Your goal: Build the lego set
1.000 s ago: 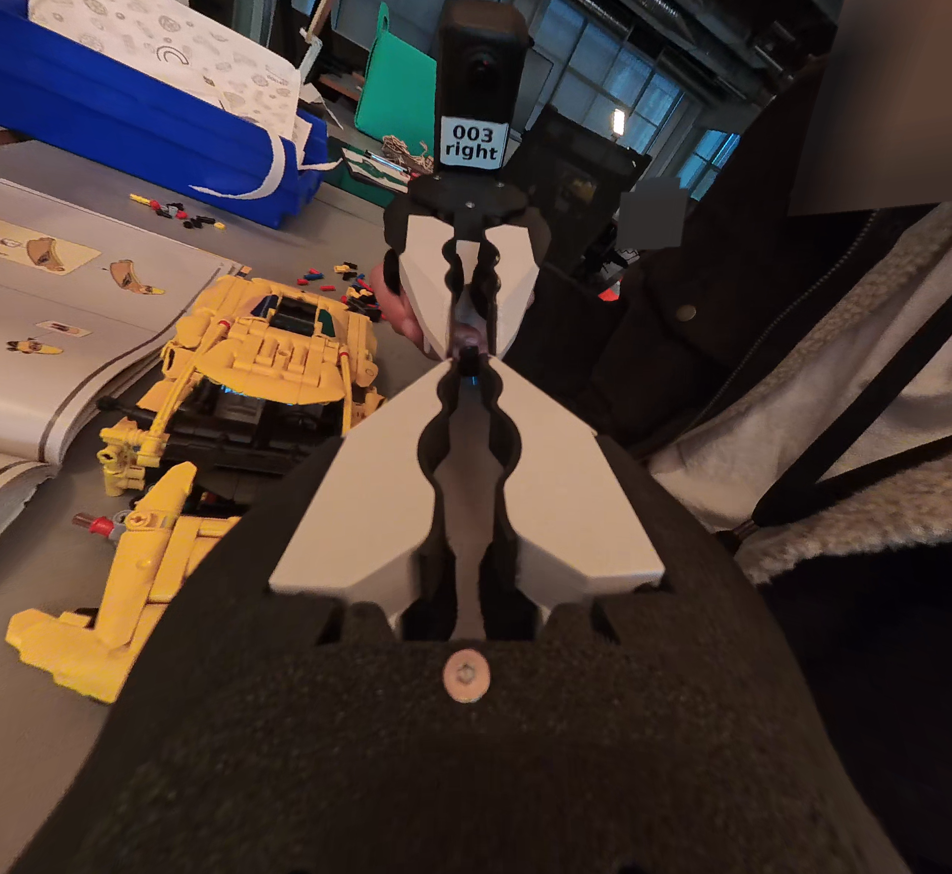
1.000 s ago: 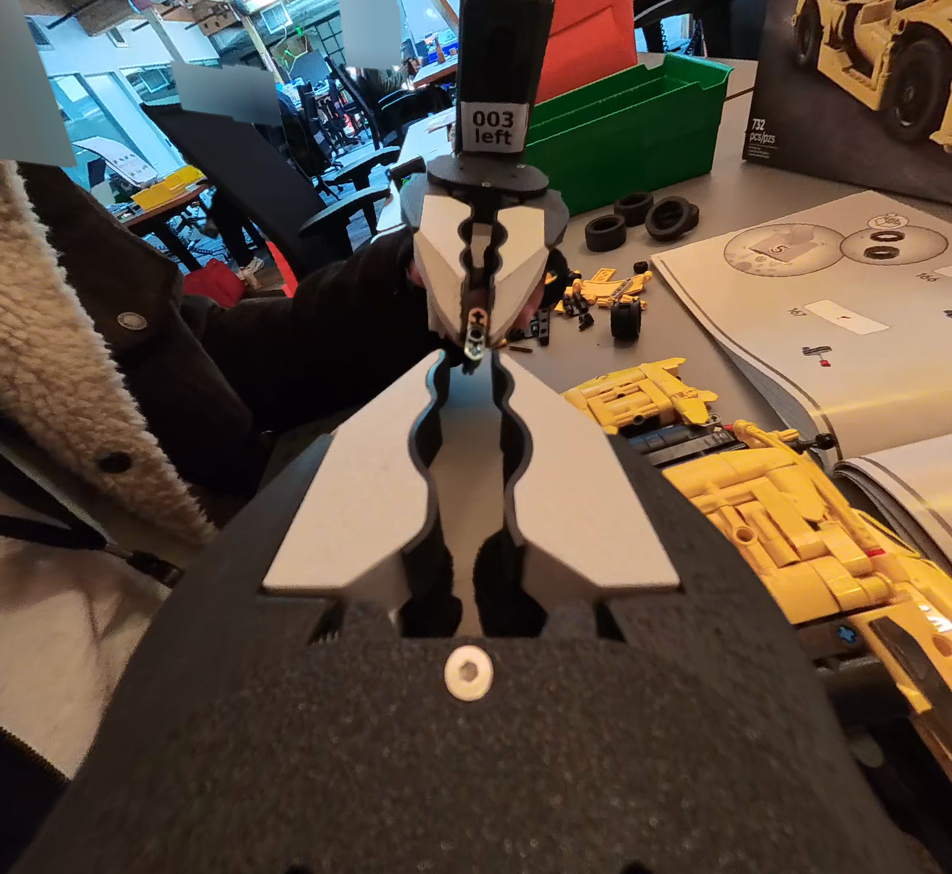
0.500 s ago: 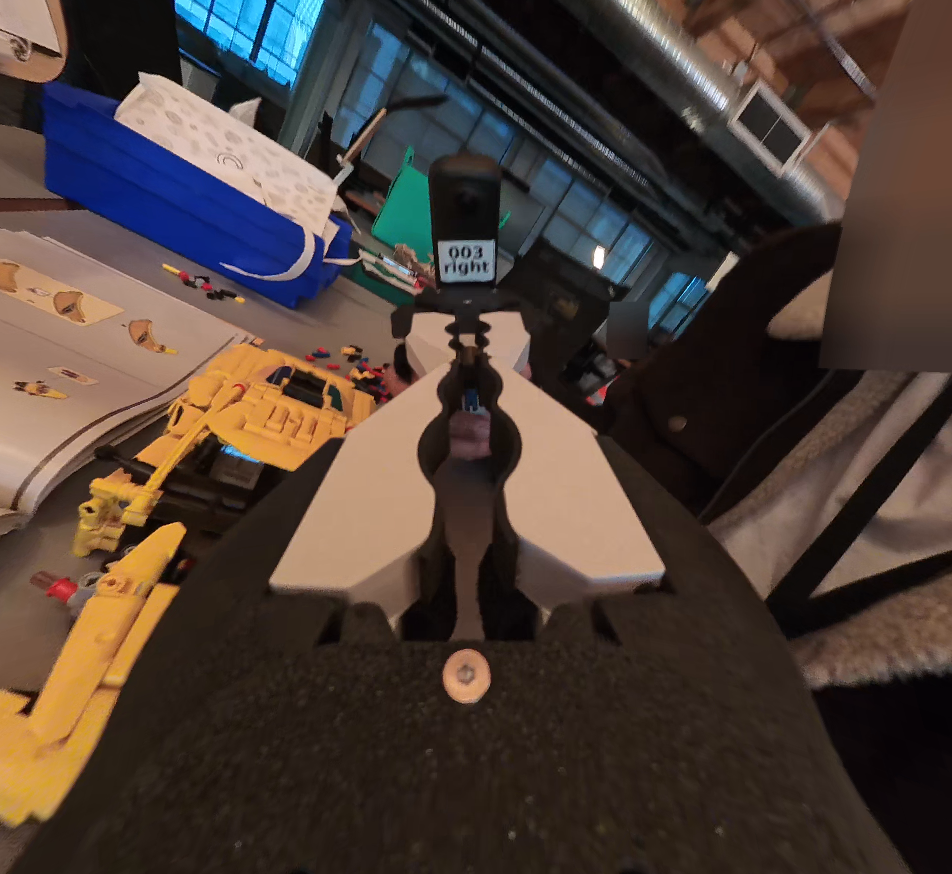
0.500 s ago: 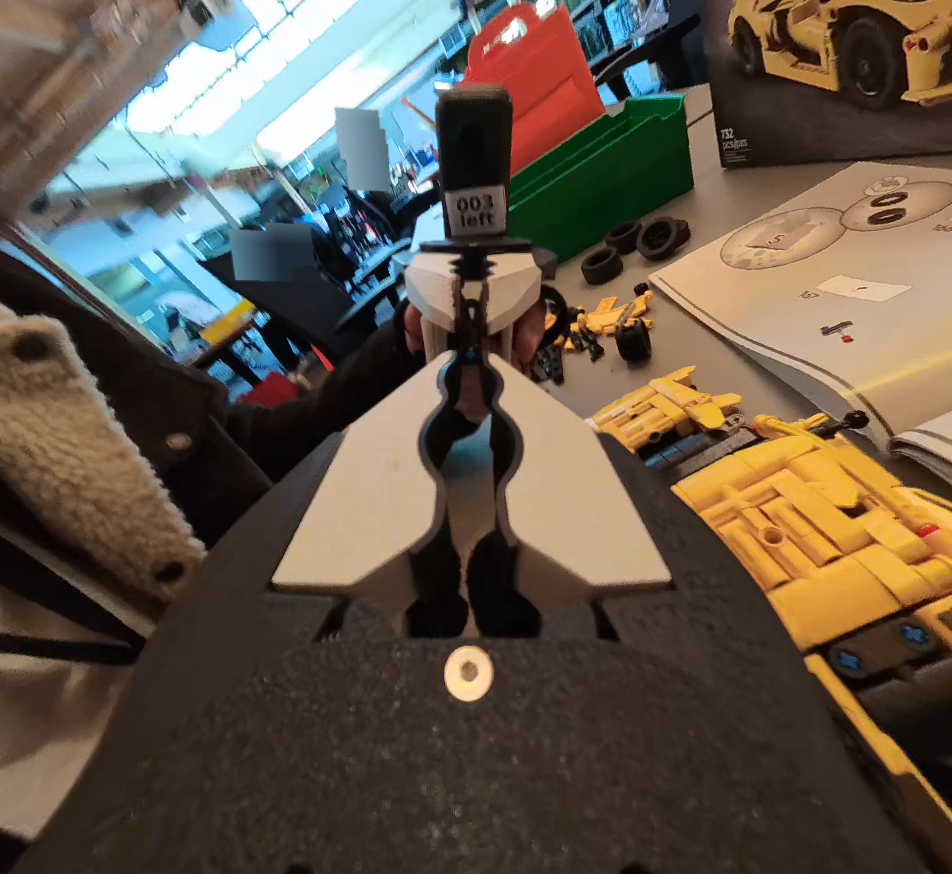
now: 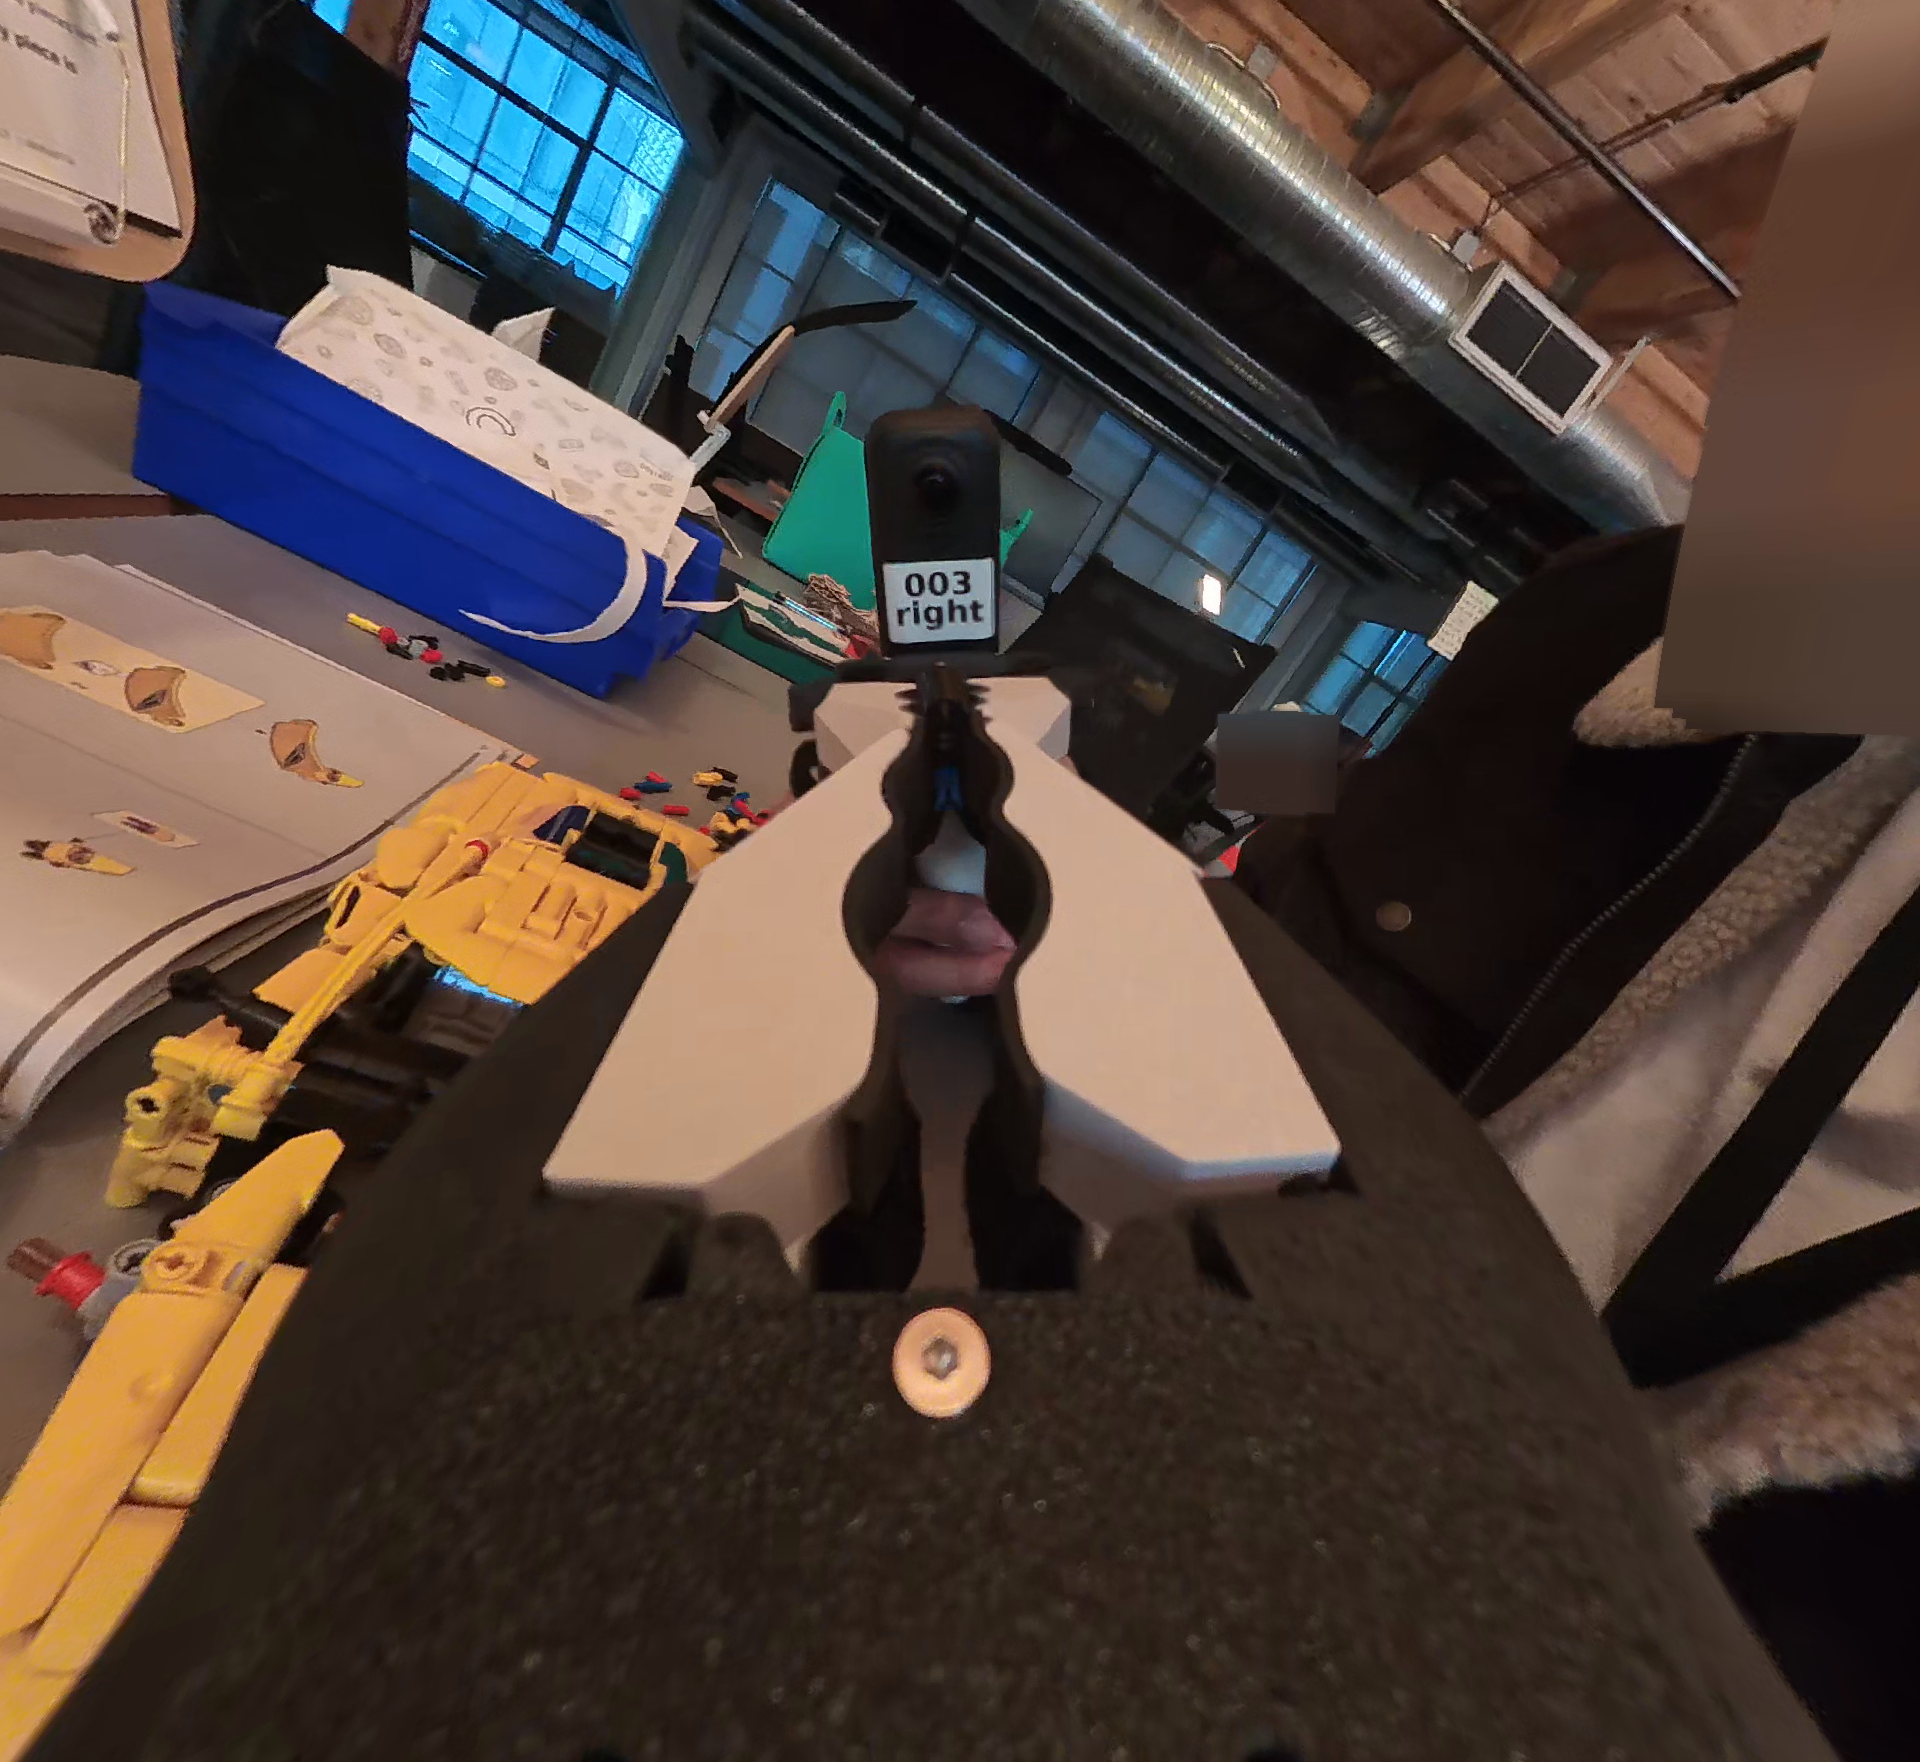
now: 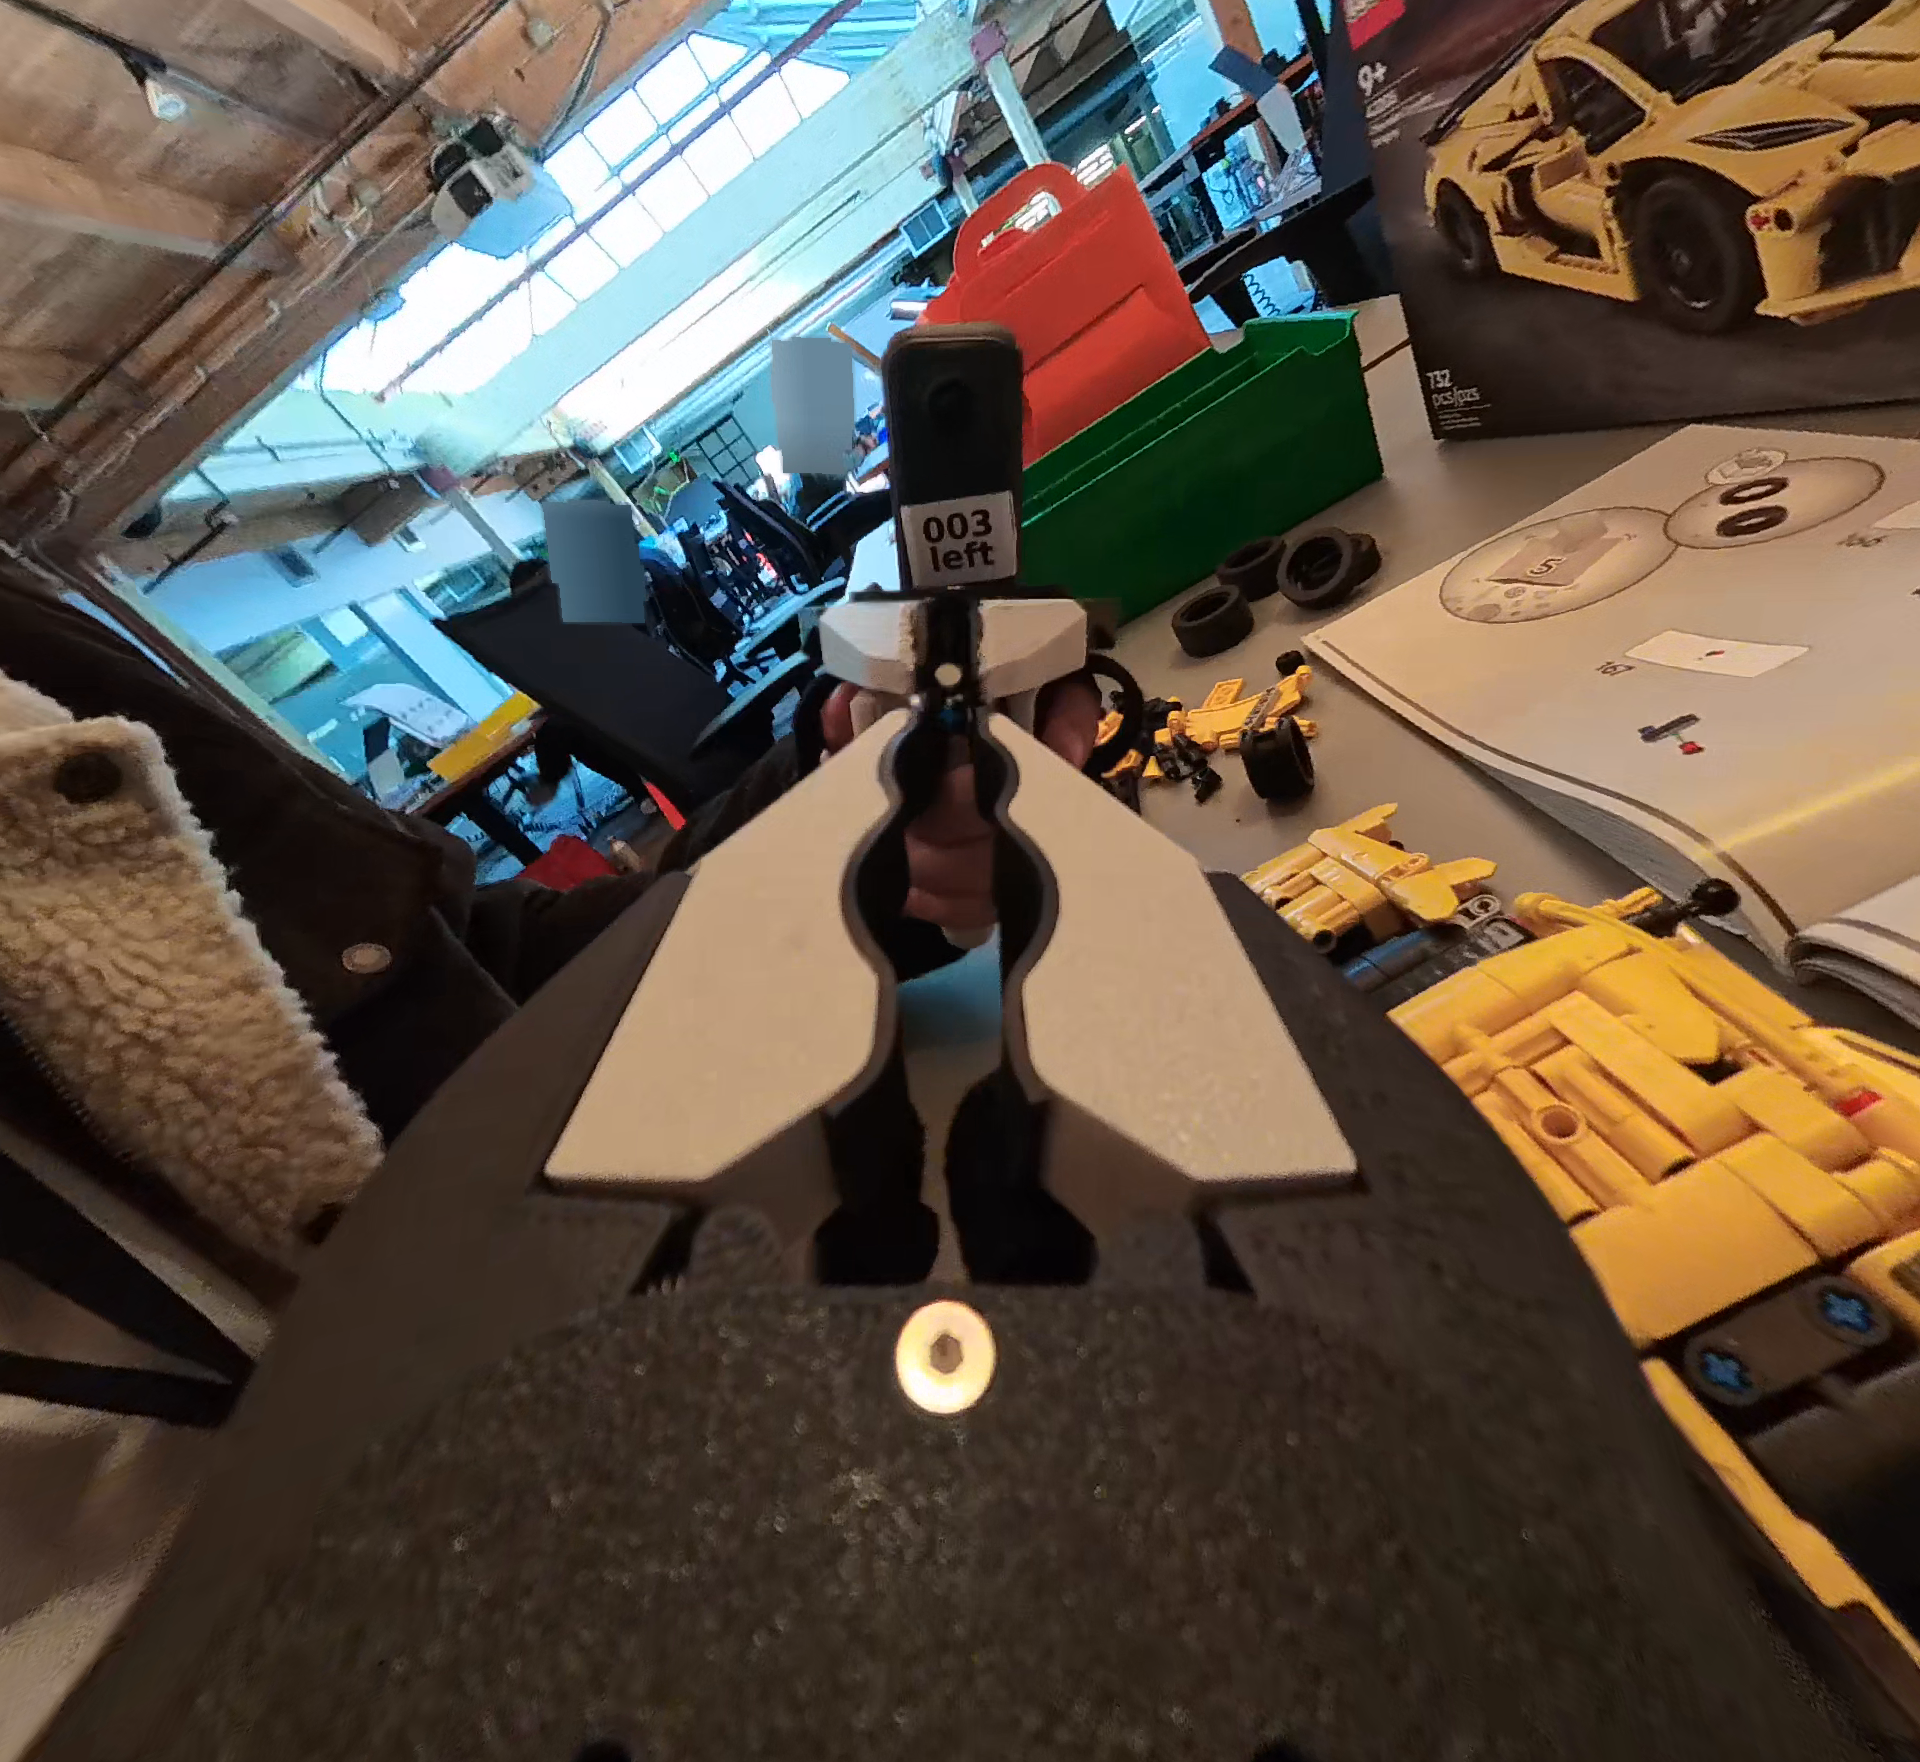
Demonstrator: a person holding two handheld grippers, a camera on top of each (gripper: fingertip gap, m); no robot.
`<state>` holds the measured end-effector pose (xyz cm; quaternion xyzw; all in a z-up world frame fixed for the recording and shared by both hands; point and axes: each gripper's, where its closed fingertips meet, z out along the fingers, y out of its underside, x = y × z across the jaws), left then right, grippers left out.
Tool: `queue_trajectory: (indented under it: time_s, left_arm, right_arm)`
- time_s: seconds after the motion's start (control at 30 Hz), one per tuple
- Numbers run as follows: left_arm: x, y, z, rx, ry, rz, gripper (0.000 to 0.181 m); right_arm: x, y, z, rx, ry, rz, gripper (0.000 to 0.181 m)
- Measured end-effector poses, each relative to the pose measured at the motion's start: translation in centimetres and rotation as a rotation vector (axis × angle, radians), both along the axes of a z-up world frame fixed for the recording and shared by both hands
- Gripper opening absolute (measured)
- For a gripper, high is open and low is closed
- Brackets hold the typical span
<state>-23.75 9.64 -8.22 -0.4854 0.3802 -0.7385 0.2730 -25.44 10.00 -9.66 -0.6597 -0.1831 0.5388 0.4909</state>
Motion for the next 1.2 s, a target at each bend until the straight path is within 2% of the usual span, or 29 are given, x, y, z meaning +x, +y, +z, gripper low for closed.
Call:
queue_trajectory:
  time_s: [0.07, 0.13, 0.2, 0.27, 0.33, 0.4, 0.47, 0.57, 0.67, 0.8, 0.9, 1.2]
  left_arm:
    - [-0.3, -0.1, 0.2, 0.017, -0.002, -0.004, 0.007]
    - [-0.8, 0.2, 0.3, 0.026, 0.002, 0.003, 0.007]
    - [-0.9, 0.7, 0.1, 0.026, 0.014, 0.024, 0.007]
    - [-0.8, 0.9, -0.1, 0.006, 0.021, 0.026, 0.007]
    - [-0.5, 0.8, -0.4, -0.007, 0.033, 0.014, 0.007]
    - [-0.2, 0.3, -0.7, 0.000, 0.047, -0.006, 0.007]
    - [0.1, -0.1, -0.9, 0.018, 0.065, -0.013, 0.007]
    - [0.3, -0.1, -1.4, 0.028, 0.088, -0.009, 0.007]
    - [0.3, 0.4, -1.7, 0.010, 0.096, -0.001, 0.007]
    - [0.3, 0.4, -1.9, 0.010, 0.100, -0.005, 0.007]
    - [0.3, 0.3, -2.0, 0.011, 0.104, -0.011, 0.007]
    - [0.3, 0.1, -2.2, 0.018, 0.119, -0.022, 0.007]
  right_arm:
    - [0.8, -0.2, 0.2, 0.069, -0.059, -0.005, 0.019]
    - [3.3, -0.3, 0.7, 0.150, -0.170, -0.077, 0.022]
    - [7.6, -0.8, 0.6, 0.229, -0.403, -0.183, 0.026]
    - [13.8, -1.9, 0.5, 0.239, -0.618, -0.326, 0.021]
    - [19.6, -4.2, -1.2, 0.153, -0.787, -0.381, 0.018]
    - [25.3, -6.5, -4.7, -0.023, -0.949, -0.410, 0.018]
    - [28.5, -8.1, -7.3, -0.138, -0.974, -0.424, 0.018]
    - [29.1, -7.8, -9.5, -0.199, -0.898, -0.447, 0.018]
    - [29.3, -6.2, -11.5, -0.191, -0.974, -0.448, 0.018]
    - [28.6, -4.0, -13.1, -0.231, -0.951, -0.381, 0.019]
    - [28.8, -2.9, -14.7, -0.232, -1.064, -0.346, 0.017]
    - [28.8, -1.4, -16.1, -0.298, -1.161, -0.278, 0.005]
